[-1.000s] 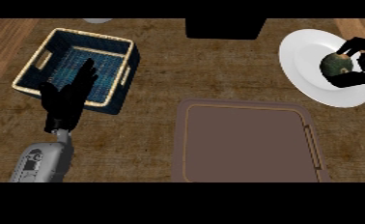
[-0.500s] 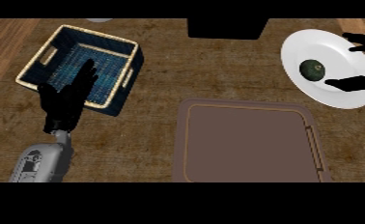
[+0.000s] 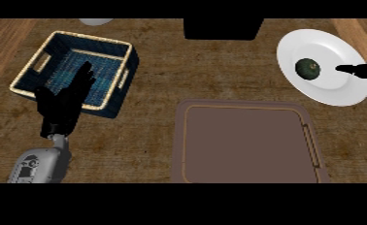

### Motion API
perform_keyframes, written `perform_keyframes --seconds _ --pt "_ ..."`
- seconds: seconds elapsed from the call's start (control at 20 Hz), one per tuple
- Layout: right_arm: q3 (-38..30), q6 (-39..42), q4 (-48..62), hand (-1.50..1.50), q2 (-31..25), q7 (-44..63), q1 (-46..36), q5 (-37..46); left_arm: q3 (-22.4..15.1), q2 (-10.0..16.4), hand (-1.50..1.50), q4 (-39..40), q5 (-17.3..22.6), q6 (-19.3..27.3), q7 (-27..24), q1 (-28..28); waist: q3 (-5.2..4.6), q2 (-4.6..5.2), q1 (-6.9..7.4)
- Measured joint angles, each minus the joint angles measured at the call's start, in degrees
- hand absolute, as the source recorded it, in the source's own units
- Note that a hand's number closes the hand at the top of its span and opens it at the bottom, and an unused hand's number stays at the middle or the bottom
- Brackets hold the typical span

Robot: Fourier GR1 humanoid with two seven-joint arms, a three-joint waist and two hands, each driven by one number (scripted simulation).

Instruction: Pick the squash from the tray and place it in the plate

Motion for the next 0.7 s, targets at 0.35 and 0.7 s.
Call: perform_keyframes --seconds 0.35,0.7 --pt "-2.78 14.14 5.13 -1.50 -4.18 6.05 -0.53 -4.51 0.18 -0.28 0.00 -0.01 -0.07 0.01 -0.32 0.13 0.03 0.20 0.18" --pt "-3.19 16.25 4.80 -1.50 -6.64 5.27 2.77 -6.30 0.70 0.07 0.00 0.25 0.38 -0.83 0.35 -0.73 0.09 0.58 0.74"
